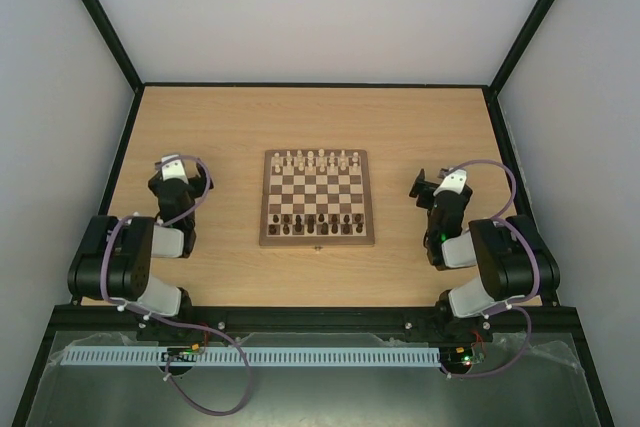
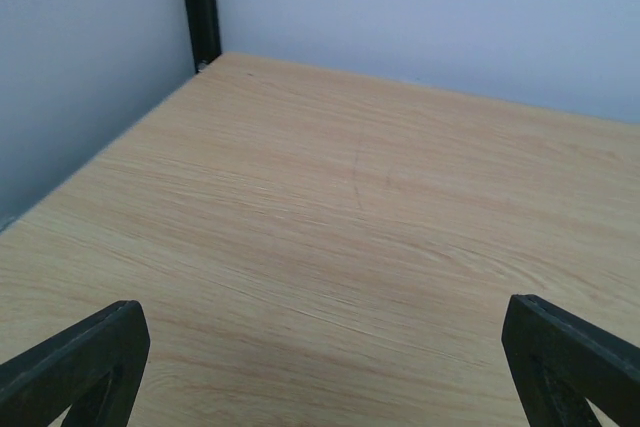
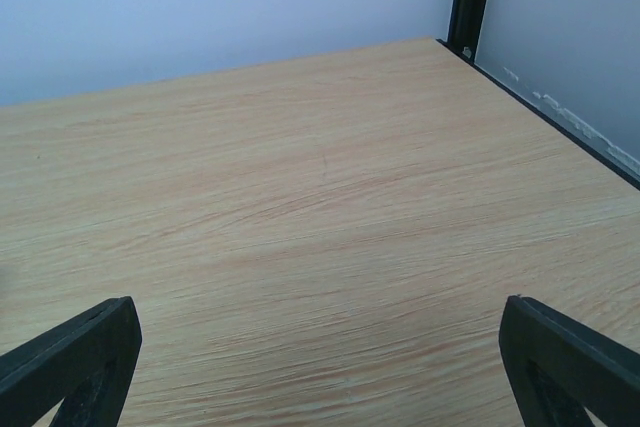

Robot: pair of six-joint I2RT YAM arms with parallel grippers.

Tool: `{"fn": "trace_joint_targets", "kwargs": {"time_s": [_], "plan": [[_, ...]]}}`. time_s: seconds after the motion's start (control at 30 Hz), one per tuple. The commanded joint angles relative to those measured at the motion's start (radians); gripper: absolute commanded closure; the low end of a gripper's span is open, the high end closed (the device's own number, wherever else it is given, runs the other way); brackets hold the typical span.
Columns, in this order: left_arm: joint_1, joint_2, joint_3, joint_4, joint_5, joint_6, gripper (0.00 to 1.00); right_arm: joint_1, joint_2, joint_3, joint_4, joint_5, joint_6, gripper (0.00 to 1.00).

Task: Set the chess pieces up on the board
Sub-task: Reset both arms

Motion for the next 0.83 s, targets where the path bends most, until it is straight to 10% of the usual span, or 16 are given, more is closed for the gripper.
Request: {"fn": "trace_joint_targets", "kwargs": {"time_s": [0.0,0.8], "plan": [[-0.002,0.027,0.027,0.062,0.074,0.049,0.01,-0.010,0.005,0.021,-0.018,-0.012,0.008,0.01],[-0.025,0.042,-0.005,0.134,0.020,0.056,0.01,-0.032,0.008,0.046,-0.066,-0.060,0.017,0.02]]}}
